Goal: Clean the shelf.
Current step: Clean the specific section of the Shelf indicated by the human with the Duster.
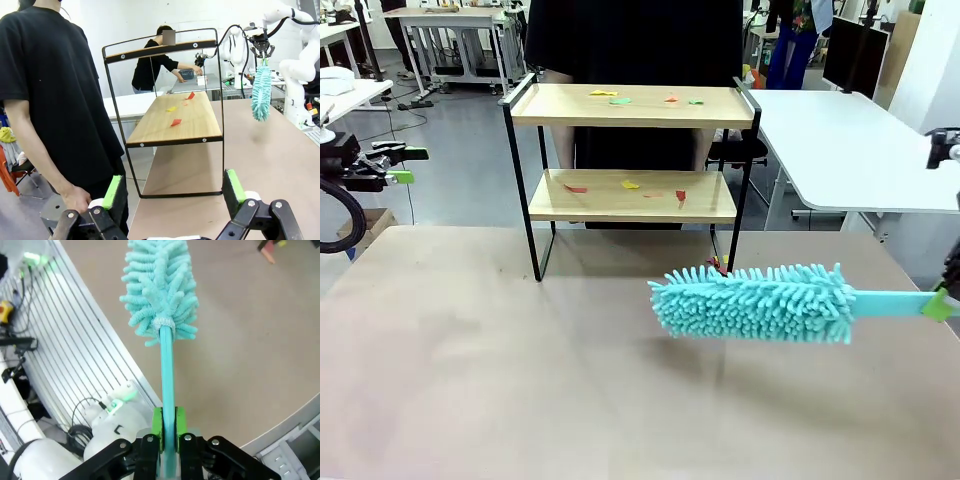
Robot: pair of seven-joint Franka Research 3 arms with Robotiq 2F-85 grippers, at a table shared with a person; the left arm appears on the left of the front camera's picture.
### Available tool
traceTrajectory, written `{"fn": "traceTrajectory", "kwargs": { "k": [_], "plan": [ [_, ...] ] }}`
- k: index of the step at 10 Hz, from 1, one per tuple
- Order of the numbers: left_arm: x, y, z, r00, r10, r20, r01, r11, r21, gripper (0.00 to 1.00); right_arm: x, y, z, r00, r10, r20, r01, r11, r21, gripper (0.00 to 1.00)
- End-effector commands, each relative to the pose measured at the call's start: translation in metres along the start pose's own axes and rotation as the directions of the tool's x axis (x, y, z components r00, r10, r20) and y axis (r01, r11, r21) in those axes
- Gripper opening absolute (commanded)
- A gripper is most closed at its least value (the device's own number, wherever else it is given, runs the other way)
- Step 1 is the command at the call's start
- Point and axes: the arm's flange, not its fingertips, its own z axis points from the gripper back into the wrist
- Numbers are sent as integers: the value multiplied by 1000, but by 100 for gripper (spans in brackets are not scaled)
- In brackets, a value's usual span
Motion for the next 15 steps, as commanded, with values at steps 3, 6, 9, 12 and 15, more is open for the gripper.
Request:
{"fn": "traceTrajectory", "kwargs": {
  "k": [3,6,9,12,15],
  "plan": [
    [2,-1,0,1000,-4,2,4,1000,1,100,-4,0,0,1000,11,-16,-11,1000,-3,13],
    [2,-1,0,1000,-4,2,4,1000,1,100,-4,0,0,1000,11,-16,-11,1000,-3,13],
    [2,-1,0,1000,-4,2,4,1000,1,100,-4,0,0,1000,11,-16,-11,1000,-3,13],
    [2,-1,0,1000,-4,2,4,1000,1,100,-4,0,0,1000,11,-16,-11,1000,-3,13],
    [2,-1,0,1000,-4,2,4,1000,1,100,-4,0,0,1000,11,-16,-11,1000,-3,13]
  ]
}}
